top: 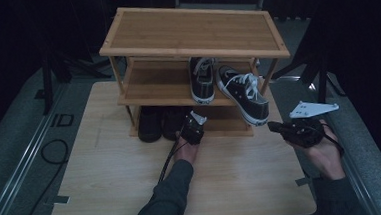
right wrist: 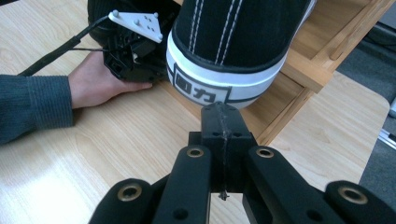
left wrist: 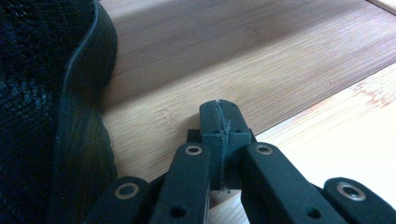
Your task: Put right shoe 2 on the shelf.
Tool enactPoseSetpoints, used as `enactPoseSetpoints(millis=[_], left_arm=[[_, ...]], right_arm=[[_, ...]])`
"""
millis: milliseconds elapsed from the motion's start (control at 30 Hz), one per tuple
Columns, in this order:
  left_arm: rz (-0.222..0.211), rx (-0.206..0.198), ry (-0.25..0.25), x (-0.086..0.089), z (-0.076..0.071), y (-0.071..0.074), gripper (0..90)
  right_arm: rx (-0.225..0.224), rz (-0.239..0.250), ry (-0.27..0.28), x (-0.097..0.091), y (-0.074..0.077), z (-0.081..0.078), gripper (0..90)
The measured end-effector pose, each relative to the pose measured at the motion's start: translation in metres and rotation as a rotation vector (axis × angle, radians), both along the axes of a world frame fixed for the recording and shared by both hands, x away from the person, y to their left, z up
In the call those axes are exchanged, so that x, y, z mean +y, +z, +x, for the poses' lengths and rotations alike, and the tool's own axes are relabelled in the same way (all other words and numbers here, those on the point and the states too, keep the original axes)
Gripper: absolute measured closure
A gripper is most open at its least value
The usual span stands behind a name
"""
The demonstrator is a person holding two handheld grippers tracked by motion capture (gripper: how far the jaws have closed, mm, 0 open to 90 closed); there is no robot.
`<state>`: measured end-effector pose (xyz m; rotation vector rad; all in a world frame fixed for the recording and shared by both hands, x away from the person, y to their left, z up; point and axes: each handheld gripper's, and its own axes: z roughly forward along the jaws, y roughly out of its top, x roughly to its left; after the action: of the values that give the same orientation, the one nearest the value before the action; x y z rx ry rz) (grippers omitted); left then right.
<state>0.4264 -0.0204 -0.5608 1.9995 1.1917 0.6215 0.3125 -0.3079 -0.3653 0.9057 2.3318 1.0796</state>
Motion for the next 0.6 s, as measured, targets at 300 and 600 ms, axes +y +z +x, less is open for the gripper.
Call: enactPoseSetpoints(millis=[300,600], left_arm=[[-0.002,0.003,-0.001,0.0006,0.0003,0.0000,89.9],[0.012,0.006,-0.004,0.0006,-0.0001,0.0005,89.9]], right_arm=[[-0.023,0.009,0.004,0.0056,0.0018,-0.0004,90.0],[-0.034,0.032,0.006,0.0053,0.0030,0.0006,90.0]])
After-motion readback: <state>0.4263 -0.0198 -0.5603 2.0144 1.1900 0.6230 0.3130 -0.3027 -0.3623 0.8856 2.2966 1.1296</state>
